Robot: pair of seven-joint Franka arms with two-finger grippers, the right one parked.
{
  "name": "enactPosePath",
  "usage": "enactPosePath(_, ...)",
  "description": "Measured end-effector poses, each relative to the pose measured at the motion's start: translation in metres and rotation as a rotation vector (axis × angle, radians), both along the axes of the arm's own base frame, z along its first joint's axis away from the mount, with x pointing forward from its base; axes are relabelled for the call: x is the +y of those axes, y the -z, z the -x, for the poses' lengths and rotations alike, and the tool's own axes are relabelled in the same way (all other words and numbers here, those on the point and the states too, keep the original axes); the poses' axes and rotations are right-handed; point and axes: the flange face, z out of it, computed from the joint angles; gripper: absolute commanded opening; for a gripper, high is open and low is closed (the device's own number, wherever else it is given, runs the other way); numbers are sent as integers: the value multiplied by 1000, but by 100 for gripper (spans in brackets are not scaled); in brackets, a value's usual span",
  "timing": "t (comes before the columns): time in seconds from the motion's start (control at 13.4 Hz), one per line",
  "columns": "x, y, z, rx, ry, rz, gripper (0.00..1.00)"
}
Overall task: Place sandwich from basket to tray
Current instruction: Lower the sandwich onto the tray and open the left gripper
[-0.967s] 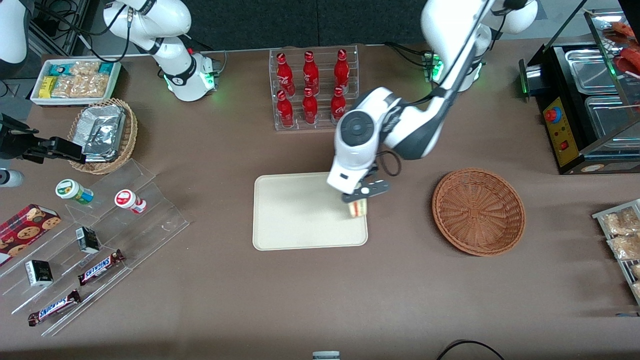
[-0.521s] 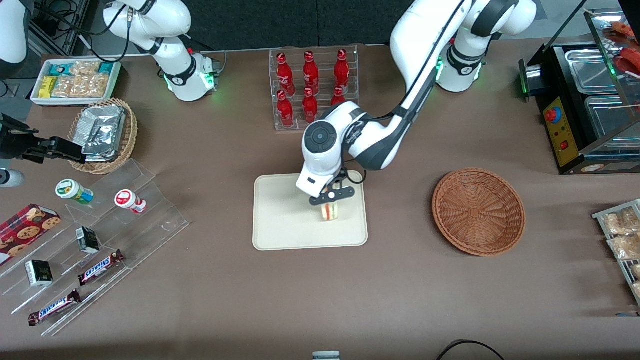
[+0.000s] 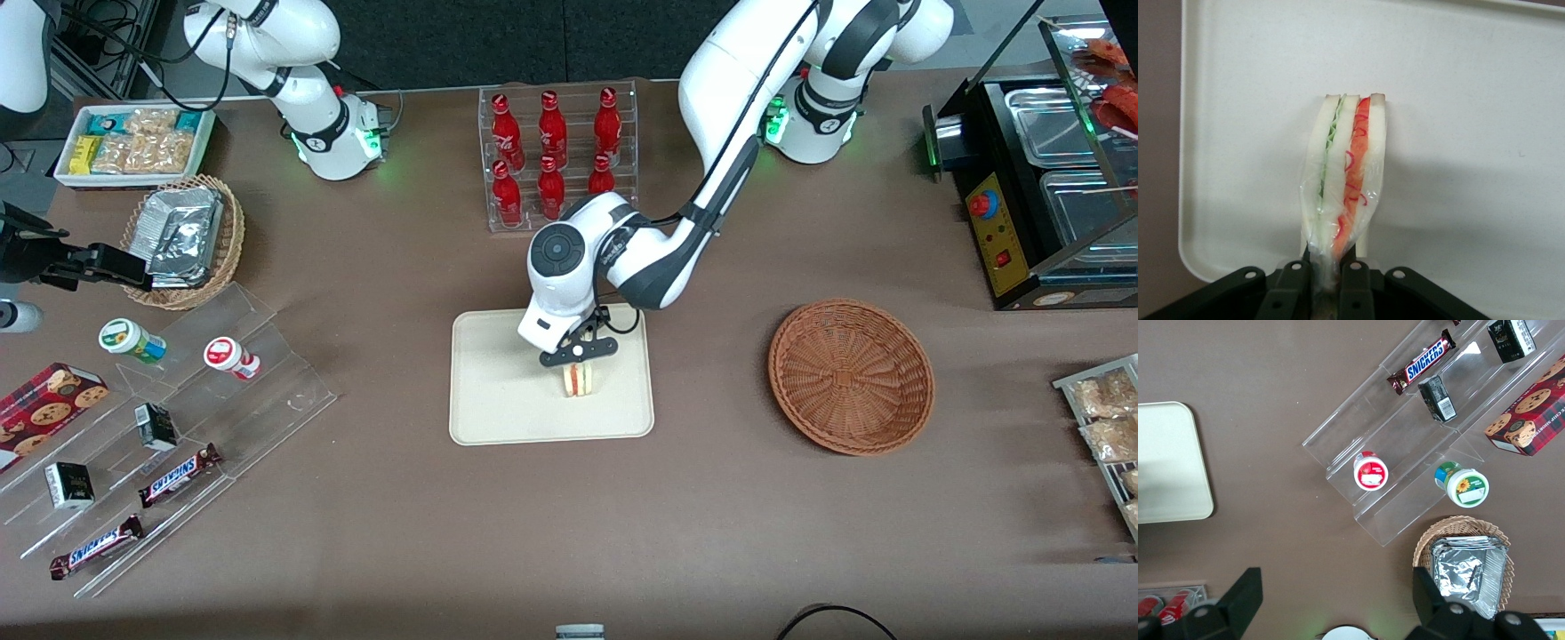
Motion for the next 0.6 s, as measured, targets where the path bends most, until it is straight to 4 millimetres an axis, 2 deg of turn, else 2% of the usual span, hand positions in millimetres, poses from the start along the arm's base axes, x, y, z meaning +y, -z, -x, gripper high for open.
enactPosePath(0.15,-4,3,2,-7,11,0,0)
enactPosePath(0.22,-5,3,3,-9,13,0,35)
enactPosePath(0.3,-5,3,3,-9,15,0,82)
enactPosePath(0.37,-5,3,3,-10,16,0,99)
enactPosePath(0.6,-4,-4,-4,-24,9,9,100)
